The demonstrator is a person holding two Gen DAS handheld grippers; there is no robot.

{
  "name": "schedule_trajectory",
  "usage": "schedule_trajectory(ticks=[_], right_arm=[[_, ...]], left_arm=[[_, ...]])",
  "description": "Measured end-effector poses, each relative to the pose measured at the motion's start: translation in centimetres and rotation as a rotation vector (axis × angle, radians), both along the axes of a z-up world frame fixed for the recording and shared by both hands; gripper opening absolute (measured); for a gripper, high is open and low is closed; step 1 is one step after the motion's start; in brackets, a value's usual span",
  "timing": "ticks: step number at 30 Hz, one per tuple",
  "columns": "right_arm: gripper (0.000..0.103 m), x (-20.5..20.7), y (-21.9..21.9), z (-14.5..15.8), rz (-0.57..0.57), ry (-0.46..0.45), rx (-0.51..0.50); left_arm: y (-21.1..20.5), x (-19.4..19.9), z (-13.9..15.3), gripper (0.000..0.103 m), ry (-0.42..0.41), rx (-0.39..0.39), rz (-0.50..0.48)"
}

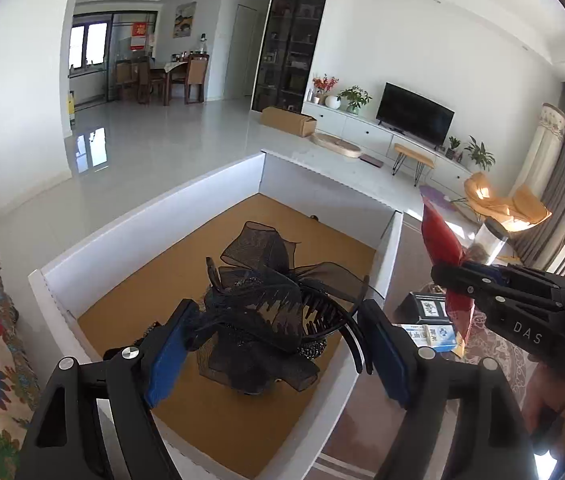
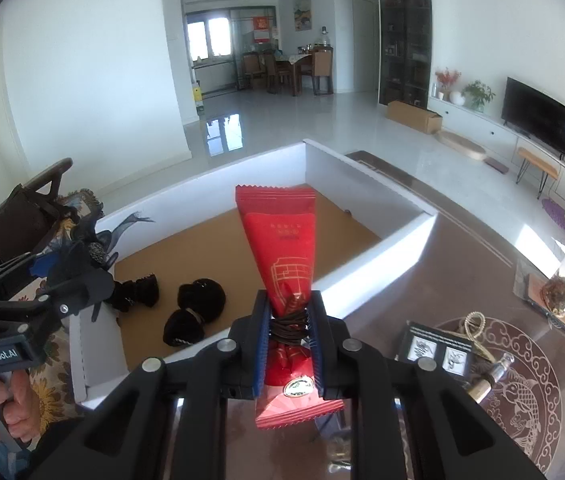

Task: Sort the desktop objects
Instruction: 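Lift the black mesh accessory with the left tool while the right tool grasps the red candy packet, then carry the mesh accessory and red packet into the white bin and release both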

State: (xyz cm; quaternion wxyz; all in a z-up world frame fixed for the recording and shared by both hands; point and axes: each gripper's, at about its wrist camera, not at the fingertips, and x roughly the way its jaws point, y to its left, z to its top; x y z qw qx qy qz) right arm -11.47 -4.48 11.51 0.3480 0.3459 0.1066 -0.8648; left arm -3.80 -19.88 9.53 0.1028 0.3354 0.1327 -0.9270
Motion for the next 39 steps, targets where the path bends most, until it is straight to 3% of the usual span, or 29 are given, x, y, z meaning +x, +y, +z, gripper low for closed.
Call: schedule_trajectory(ticks=[5, 9, 10, 11, 13, 17, 25, 30, 34, 39], right_arm=[[0.019, -2.1, -9.0, -2.4, 0.081, -0.041, 0.006], [0.021, -4.5, -12.8, -6.3, 0.083, -0.107, 0.076], [0.033, -5.2, -13.2, -7.4, 0.069, -0.142, 0.094], [0.062, -5.8, -13.2, -8.2, 0.046, -0.165, 0.111], [0.087, -6.5, -12.7, -8.9, 0.009, -0.159, 0.116], [0.088, -6.4, -10.6, -8.4, -0.012, -0.131, 0.060], [0.096, -1.7, -2.5, -4.1, -0.066, -0.021, -0.104], [0.102, 2.5, 5.6, -2.8, -0.125, 0.033, -0.154], [0.103, 5.8, 13.8, -4.2, -0.239, 0.069, -0.109], [0.103, 9.3, 24.8, -8.6, -0.468, -0.064, -0.104]], left_arm=[[-3.2, -2.1, -4.3, 0.081, -0.136, 0.033, 0.056], [-4.2, -3.4, -7.5, 0.082, -0.234, 0.081, 0.102], [-4.5, -3.7, -8.2, 0.084, -0.256, 0.094, 0.108], [-4.6, -4.0, -8.7, 0.086, -0.282, 0.077, 0.122], [-4.2, -4.1, -8.7, 0.087, -0.275, 0.079, 0.111], [-4.0, -3.6, -8.8, 0.091, -0.255, 0.098, 0.118], [-2.4, -2.7, -8.2, 0.091, -0.246, 0.119, 0.073], [1.3, -1.6, -5.7, 0.091, -0.168, 0.050, 0.037], [4.1, -0.7, -3.6, 0.091, -0.097, 0.035, -0.003], [9.2, 1.1, -1.8, 0.092, -0.022, 0.012, -0.095]])
